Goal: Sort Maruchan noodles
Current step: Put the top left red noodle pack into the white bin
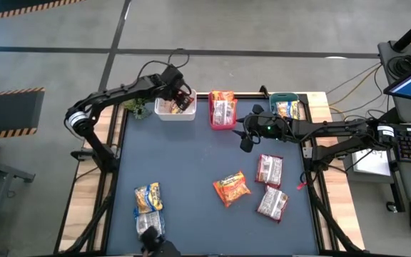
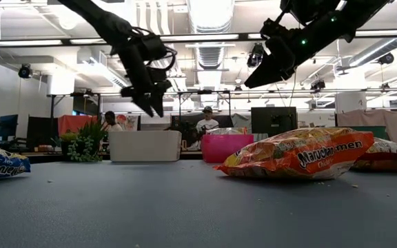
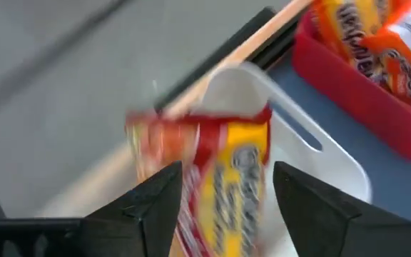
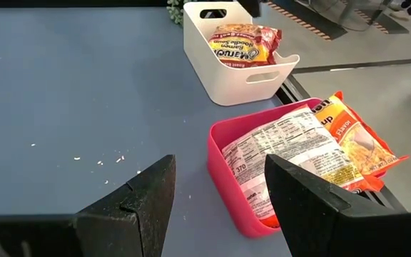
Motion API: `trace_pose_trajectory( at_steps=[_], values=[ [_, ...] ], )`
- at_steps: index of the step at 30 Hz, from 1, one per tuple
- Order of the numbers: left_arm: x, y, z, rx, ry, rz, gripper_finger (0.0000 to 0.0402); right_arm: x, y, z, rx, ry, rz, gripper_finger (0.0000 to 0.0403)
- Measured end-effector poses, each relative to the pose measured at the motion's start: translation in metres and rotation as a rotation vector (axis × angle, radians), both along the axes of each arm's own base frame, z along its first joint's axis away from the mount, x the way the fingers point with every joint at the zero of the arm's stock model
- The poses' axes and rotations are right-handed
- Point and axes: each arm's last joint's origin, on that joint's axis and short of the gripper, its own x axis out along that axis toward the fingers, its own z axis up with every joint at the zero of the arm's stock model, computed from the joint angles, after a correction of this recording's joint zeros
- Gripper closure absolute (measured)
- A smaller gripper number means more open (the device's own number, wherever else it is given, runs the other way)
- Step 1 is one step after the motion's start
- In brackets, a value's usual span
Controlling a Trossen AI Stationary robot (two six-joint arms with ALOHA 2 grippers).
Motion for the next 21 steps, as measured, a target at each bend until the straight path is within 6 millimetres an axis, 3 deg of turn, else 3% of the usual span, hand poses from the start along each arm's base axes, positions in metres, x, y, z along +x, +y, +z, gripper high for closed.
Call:
trace_pose_trajectory(
  at_steps=[5,14,17,21],
  values=[
    [0.009,0.012,-0.016,0.1,0.113,-0.243,0.0254,0.0,0.0,0.0,-0.004,-0.001,0.001,0.0197],
    [0.011,0.02,-0.056,-0.027,0.215,-0.291,0.0392,0.0,0.0,0.0,-0.016,0.004,0.007,0.0197],
    [0.015,0.014,-0.056,-0.039,0.222,-0.365,0.0392,0.0,0.0,0.0,-0.015,0.003,0.007,0.0197],
    [0.013,0.009,-0.032,0.053,0.213,-0.426,0.0387,0.0,0.0,0.0,-0.014,0.003,0.006,0.0197]
  ],
)
